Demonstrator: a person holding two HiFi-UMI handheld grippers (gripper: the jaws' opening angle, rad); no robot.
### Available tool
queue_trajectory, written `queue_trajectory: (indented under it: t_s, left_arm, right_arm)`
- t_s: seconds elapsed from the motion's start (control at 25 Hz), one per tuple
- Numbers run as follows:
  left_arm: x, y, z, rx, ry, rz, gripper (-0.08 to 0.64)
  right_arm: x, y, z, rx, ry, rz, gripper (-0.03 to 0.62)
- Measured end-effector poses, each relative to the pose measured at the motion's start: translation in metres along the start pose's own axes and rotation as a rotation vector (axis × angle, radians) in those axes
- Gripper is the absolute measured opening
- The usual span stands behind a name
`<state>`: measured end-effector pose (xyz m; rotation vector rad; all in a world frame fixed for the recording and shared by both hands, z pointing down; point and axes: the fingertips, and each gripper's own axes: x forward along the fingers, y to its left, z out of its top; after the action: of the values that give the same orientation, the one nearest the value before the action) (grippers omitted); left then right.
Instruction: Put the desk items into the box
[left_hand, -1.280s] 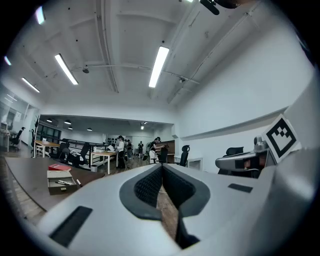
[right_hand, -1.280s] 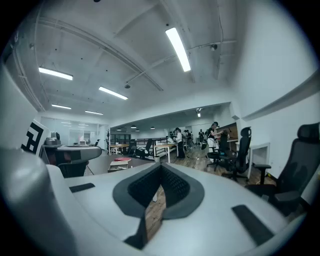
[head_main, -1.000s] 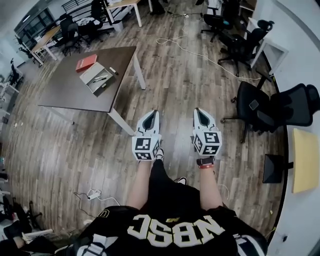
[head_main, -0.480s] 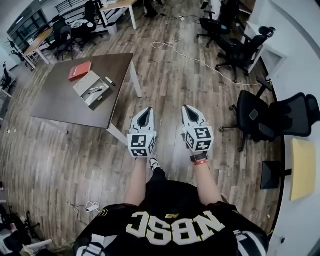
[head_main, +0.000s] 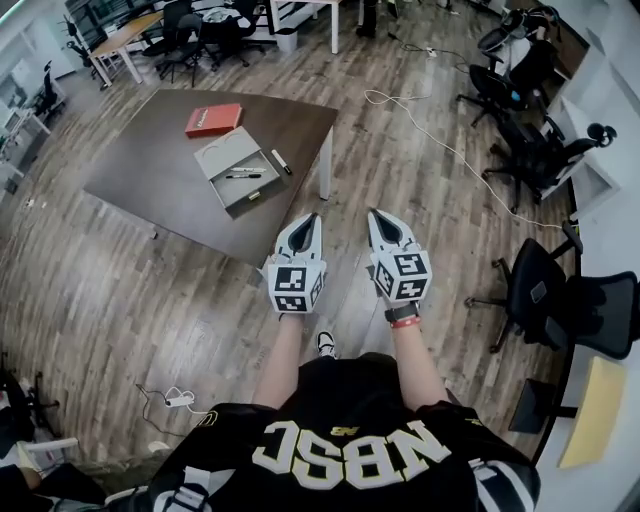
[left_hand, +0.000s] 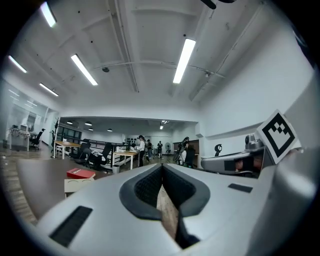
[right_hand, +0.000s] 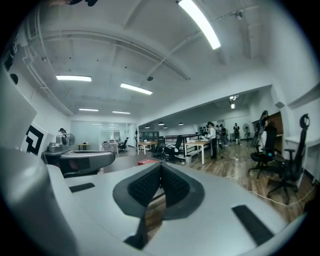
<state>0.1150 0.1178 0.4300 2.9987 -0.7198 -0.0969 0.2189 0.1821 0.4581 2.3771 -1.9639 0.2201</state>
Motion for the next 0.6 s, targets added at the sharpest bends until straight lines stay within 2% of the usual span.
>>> queue_trajectory:
  t_s: [0.6]
  left_arm:
    - [-0.029, 0.172, -0.012, -0.051, 0.008, 0.289, 0.015]
  right_arm:
    - [0.184, 0.122, 0.001, -0.052, 0.080, 0.314, 0.009]
